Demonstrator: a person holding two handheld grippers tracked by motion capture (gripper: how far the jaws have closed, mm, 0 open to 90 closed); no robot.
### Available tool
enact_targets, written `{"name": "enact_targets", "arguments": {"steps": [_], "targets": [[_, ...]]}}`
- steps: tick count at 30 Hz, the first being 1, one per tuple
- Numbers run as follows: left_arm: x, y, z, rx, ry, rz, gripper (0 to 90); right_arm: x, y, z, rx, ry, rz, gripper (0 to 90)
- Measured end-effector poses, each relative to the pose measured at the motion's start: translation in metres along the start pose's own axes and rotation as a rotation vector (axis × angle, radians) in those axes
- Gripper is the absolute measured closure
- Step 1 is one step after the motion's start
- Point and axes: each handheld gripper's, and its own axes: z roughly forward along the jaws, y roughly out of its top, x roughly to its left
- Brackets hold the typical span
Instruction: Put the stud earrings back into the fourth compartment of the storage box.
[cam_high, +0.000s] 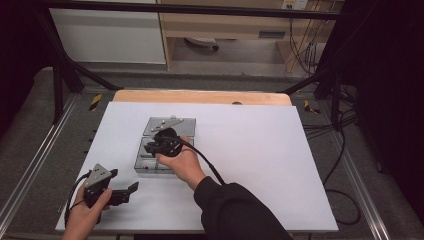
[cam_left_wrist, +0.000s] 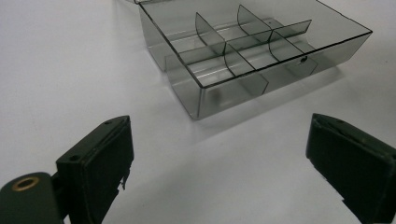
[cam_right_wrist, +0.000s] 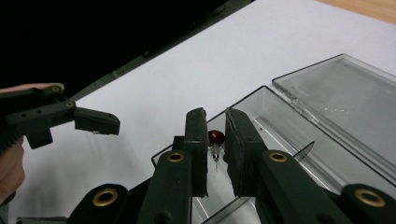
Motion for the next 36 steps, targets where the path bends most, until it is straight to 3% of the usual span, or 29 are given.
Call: {"name": "enact_targets", "arguments": {"steps": [14, 19, 22, 26, 30, 33, 36], "targets": [[0.0, 0.0, 0.0, 0.001, 0.002, -0.002, 7.6, 0.006, -0.007, 0.015, 0.048, 0.005, -0.016, 79.4], [0.001, 0.0, 0.0, 0.0, 0.001, -0.002, 7.6, 0.008, -0.007, 0.015, 0.049, -0.021, -0.016, 65.3], [0.001, 0.0, 0.0, -0.002, 0.002, -0.003, 7.6, 0.008, -0.007, 0.001, 0.029, -0.028, -0.011, 51.9], [0.0, 0.0, 0.0, -0.001, 0.002, -0.001, 7.6, 0.008, -0.008, -0.013, 0.014, -0.029, -0.005, 43.0], [0.0, 0.0, 0.0, -0.003, 0.002, -0.004, 7.6, 0.009, -0.014, -0.039, -0.029, -0.066, -0.032, 30.8], [0.0, 0.0, 0.0, -0.003, 0.004, -0.004, 7.5, 0.005, -0.019, -0.059, -0.062, -0.098, -0.024, 16.9], [0.0, 0.0, -0.001, -0.005, 0.007, -0.005, 7.5, -0.001, -0.027, -0.079, -0.092, -0.13, -0.013, 9.6]]}}
